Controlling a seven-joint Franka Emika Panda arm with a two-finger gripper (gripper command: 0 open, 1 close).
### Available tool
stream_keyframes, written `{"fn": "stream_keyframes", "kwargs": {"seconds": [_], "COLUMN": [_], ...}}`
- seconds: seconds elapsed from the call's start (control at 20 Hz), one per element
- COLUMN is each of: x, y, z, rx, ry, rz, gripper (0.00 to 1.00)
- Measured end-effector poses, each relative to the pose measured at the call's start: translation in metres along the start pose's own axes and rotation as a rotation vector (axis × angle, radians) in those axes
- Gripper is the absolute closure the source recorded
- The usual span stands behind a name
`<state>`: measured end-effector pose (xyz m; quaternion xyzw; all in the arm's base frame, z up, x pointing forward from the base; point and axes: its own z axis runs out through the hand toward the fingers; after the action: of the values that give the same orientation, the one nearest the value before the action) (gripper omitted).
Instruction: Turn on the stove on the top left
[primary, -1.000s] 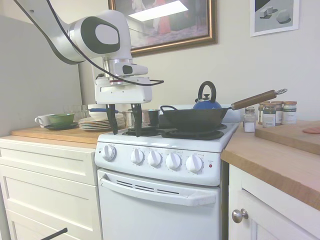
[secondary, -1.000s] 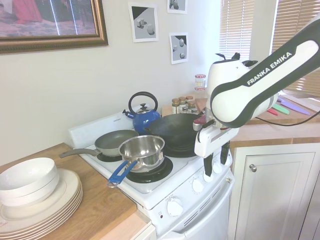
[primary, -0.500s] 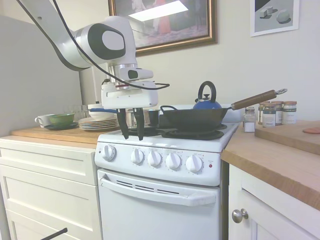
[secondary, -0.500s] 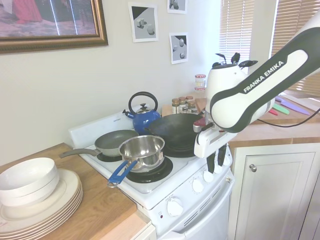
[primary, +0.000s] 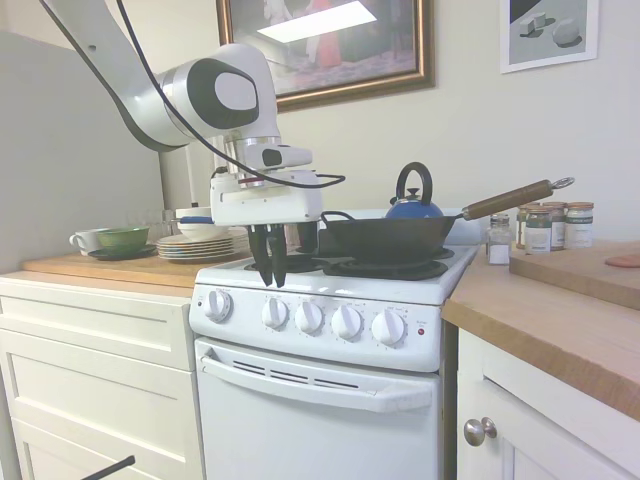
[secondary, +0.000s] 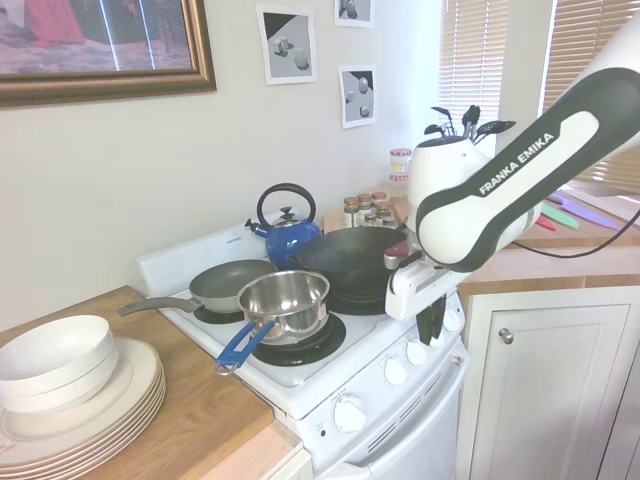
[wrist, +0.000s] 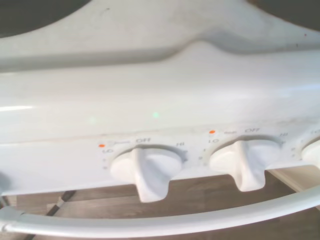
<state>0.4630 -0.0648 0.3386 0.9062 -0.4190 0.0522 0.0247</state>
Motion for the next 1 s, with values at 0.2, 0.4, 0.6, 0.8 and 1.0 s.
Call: {"fn": "stream_keyframes", "kwargs": {"seconds": [0.2, 0.4, 0.6, 0.8, 1.0], "x": [0.004, 0.008, 0.013, 0.019, 0.024], "y": [0.001, -0.001, -0.004, -0.007, -0.010], "z": [0.006, 0.010, 0.020, 0.031, 0.036], "rx": [-0.011, -0.021, -0.029, -0.039, -0.045], "ry": [0.011, 0.016, 0.023, 0.034, 0.044], "rz": [0.007, 0.011, 0.012, 0.011, 0.014], "gripper": [1.00, 1.00, 1.00, 1.00, 1.00]}}
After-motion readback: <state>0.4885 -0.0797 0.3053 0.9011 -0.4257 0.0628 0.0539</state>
